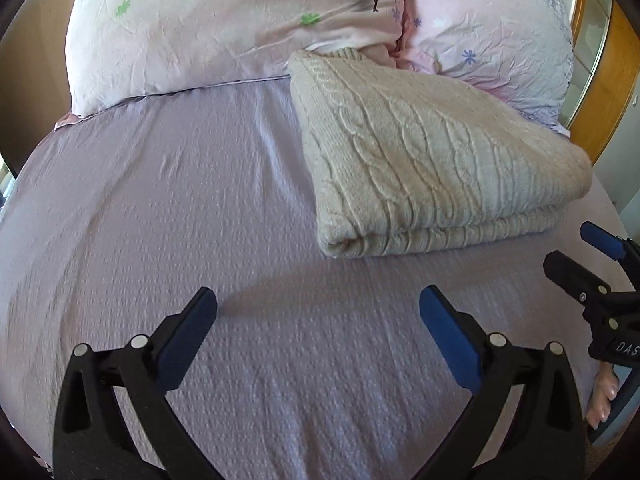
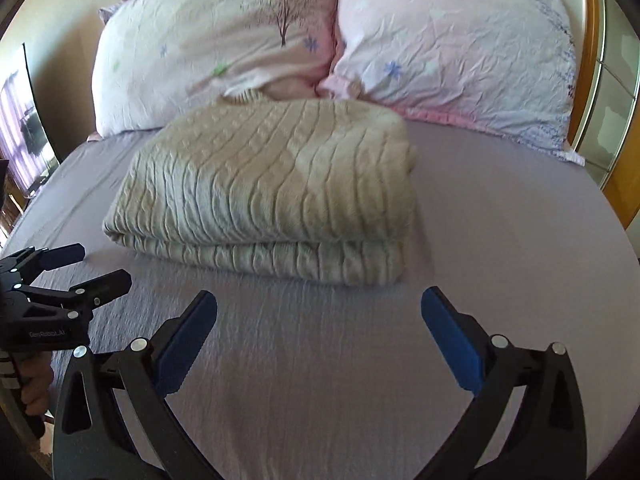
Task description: Fold small clothes
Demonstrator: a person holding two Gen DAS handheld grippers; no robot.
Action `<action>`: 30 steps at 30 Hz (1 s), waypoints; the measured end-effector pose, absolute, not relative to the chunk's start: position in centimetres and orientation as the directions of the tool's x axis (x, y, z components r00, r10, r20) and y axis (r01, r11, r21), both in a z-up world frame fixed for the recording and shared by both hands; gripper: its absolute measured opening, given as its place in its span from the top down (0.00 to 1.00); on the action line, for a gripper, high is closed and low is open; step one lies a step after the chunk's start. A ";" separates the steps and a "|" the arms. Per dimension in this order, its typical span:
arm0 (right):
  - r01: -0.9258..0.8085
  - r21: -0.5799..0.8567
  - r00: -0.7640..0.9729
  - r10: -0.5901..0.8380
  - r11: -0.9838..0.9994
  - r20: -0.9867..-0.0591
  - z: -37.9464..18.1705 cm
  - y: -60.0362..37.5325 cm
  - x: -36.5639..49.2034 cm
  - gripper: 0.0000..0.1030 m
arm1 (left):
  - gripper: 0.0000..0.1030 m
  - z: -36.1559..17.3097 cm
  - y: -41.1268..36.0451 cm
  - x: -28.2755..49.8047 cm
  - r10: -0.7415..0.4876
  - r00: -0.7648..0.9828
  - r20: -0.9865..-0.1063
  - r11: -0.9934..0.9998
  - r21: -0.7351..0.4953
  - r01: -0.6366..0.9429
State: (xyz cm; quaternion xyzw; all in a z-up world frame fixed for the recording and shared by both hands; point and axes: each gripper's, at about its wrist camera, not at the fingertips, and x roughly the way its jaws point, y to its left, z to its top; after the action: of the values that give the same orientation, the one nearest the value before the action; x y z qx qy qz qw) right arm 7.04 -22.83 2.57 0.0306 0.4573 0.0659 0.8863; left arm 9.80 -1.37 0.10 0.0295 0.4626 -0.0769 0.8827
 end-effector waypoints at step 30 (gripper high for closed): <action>-0.054 0.077 0.484 0.094 0.996 -0.870 1.1 -22.0 7.5 0.01 | 0.02 -0.1 -1.5 9.5 -0.063 0.583 -0.810 0.987 0.035 0.155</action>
State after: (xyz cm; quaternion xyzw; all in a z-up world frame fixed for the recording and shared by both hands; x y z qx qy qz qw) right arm 7.52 -22.05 1.10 0.0196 0.5063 0.0429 0.8611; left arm 9.52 -1.55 -0.14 0.0510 0.4525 -0.0615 0.8882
